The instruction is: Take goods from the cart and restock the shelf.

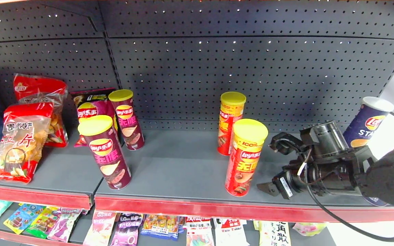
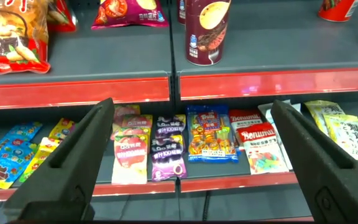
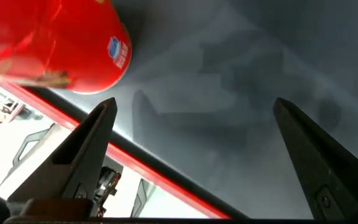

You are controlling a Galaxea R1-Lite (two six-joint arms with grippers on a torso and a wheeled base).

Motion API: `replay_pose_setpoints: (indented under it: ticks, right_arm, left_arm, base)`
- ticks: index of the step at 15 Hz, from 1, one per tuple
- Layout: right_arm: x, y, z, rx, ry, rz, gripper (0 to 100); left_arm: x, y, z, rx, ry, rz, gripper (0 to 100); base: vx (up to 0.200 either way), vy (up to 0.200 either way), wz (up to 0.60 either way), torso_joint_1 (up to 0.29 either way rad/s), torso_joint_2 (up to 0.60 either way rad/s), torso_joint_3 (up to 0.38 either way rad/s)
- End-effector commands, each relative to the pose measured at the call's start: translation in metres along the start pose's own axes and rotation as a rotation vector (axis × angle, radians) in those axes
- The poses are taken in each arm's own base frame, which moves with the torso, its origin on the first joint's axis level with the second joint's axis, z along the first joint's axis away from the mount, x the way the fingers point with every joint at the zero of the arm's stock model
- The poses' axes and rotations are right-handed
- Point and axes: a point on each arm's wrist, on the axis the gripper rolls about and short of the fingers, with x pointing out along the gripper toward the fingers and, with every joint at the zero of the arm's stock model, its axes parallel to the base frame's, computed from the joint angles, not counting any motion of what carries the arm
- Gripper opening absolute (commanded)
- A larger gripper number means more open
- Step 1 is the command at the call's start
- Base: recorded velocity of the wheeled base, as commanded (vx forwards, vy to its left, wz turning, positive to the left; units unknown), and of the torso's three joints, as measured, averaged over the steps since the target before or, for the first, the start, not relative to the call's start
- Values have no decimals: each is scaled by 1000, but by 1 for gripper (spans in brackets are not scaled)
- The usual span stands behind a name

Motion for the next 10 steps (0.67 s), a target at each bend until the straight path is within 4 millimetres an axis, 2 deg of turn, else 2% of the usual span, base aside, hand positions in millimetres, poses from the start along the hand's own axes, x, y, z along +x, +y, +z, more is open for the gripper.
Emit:
replay_pose_setpoints:
  ticks: [1,10]
  right_arm:
    - [9,2,1,-6,18,7,100]
    - [21,5,8,-14,23,1,100]
  left_arm:
    - [0,0,0,0,2,0,100]
    - [0,0,0,0,2,0,100]
  base:
    - [0,0,0,0,0,0]
    - [0,0,0,0,0,0]
